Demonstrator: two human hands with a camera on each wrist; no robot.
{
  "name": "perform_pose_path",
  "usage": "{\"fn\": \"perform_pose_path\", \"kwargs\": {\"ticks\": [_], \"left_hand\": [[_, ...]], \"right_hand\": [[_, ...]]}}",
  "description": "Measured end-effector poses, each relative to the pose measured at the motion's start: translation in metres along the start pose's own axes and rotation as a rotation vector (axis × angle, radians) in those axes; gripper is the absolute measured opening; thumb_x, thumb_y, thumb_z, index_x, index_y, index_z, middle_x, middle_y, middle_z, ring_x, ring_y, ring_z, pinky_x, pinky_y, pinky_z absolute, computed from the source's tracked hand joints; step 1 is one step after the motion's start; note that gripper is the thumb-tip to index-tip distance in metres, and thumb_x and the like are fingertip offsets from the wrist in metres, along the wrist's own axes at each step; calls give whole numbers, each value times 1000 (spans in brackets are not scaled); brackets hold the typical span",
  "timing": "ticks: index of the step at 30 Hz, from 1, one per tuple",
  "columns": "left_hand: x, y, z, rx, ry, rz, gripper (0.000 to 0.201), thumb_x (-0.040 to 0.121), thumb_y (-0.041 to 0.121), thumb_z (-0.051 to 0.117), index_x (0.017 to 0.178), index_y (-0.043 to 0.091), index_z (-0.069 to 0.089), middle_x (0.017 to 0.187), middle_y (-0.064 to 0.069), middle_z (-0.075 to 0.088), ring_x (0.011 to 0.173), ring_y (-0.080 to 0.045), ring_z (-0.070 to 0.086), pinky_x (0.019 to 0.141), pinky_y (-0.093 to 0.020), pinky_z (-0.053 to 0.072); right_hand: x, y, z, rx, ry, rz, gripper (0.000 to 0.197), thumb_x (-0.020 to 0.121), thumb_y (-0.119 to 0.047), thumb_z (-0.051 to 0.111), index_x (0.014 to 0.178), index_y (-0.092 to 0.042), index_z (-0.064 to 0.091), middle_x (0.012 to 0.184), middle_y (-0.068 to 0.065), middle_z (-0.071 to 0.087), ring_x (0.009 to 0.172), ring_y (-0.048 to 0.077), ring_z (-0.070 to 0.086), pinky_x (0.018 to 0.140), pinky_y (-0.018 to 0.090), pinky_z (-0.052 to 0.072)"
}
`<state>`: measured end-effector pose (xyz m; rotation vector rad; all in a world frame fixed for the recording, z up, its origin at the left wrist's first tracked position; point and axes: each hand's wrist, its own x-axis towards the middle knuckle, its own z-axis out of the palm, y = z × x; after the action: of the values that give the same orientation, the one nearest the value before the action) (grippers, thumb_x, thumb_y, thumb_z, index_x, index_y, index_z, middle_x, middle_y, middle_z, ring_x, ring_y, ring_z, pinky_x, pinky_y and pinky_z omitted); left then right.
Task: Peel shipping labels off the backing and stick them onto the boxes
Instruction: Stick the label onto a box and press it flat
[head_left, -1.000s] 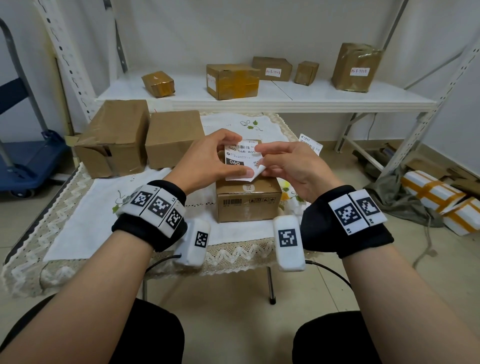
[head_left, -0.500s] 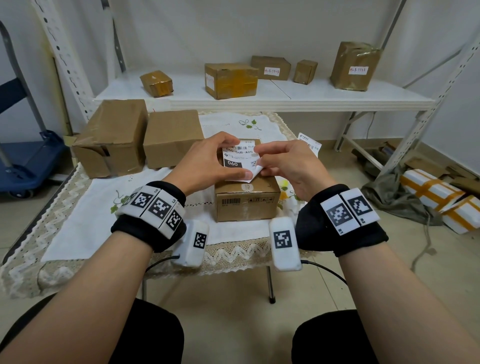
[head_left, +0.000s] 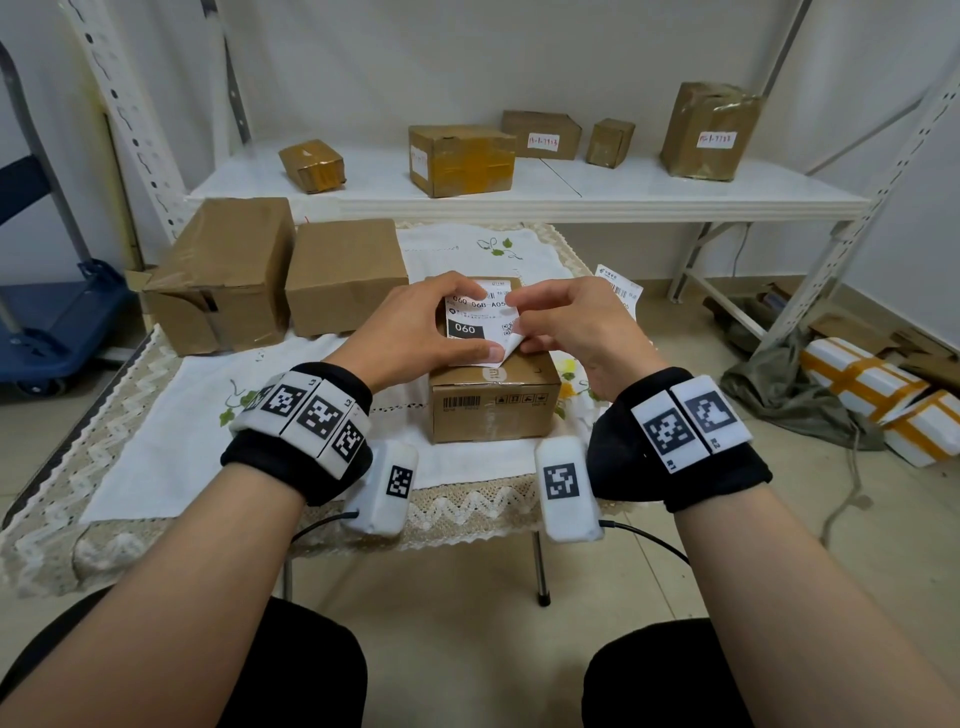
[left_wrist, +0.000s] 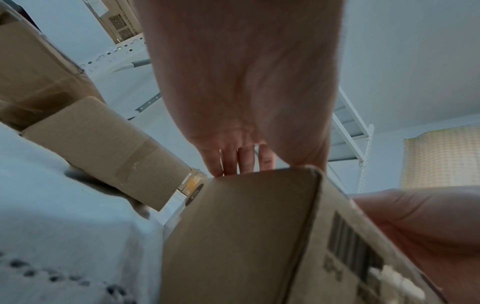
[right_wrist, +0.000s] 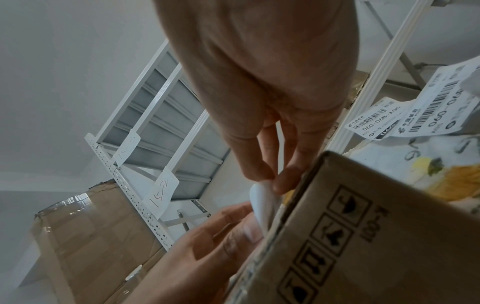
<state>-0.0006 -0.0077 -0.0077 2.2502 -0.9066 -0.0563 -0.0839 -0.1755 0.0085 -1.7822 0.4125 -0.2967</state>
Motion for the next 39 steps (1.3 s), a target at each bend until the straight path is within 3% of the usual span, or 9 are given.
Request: {"fn": "perform_pose_path", "kwargs": {"ticks": [2,5,11,20,23,27,32,35,39], "left_hand": [[-1,0,0,0,-6,11,53,77,46,84,124,31,63,136,5,61,104,-10,56,71,-14,39],[-1,1,-1,25,-7,31,37,83,48,78,115,30,70,143,6,59,114,-11,54,84,-25,38],[-1,6,0,75,-8,32,43,87,62,64,113,28,73,154,4,51,139,-15,46,97,-26,31],[1,5,-2,142,-21,31,42,87,65,63,111,32,74,152,4,50,139,-16,44,105,-31,32],[2,2,-5,147,-24,39,36,96,56,57,116,32,74,156,2,45,140,-21,43,111,-41,35],[2,-6,-7,141,-31,46,29,98,38,64,125,33,71,164,2,30,150,-20,30,118,-42,27],[5,-12,-15,108,-110,-72,58,87,52,72,141,35,59,169,4,15,155,-21,19,122,-43,22],[8,-13,-17,62,-189,-145,89,72,66,69,152,38,44,171,5,10,156,-21,16,123,-44,21],[13,-14,-16,43,-292,-194,112,61,70,68,159,40,25,172,5,-1,157,-25,13,126,-47,20]], "right_hand": [[0,0,0,1,2,2,27,88,12,65,112,1,74,118,17,71,65,17,64,69,22,61],[-1,-1,-1,31,1,19,28,87,12,66,112,1,75,115,16,71,65,17,64,70,22,61],[-2,-1,-1,64,-7,32,28,87,13,64,107,-3,75,108,15,70,62,16,62,68,20,60],[2,1,1,-26,24,-10,24,90,8,65,109,-2,76,108,14,72,63,16,63,65,20,59],[5,3,2,-70,34,-23,24,90,5,65,108,-6,77,108,11,74,69,16,62,63,20,56],[12,7,-1,-174,0,-37,26,91,-1,67,109,-14,79,110,4,74,82,5,60,50,6,40],[18,11,-9,-193,-132,-2,31,94,-14,73,124,-20,73,90,-4,60,74,3,54,46,3,36],[23,15,-8,-193,-219,29,47,86,-26,82,130,-34,68,106,5,63,84,12,63,58,8,44],[29,18,-8,-185,-319,83,68,79,-32,87,139,-44,57,130,13,61,115,30,68,99,38,56]]}}
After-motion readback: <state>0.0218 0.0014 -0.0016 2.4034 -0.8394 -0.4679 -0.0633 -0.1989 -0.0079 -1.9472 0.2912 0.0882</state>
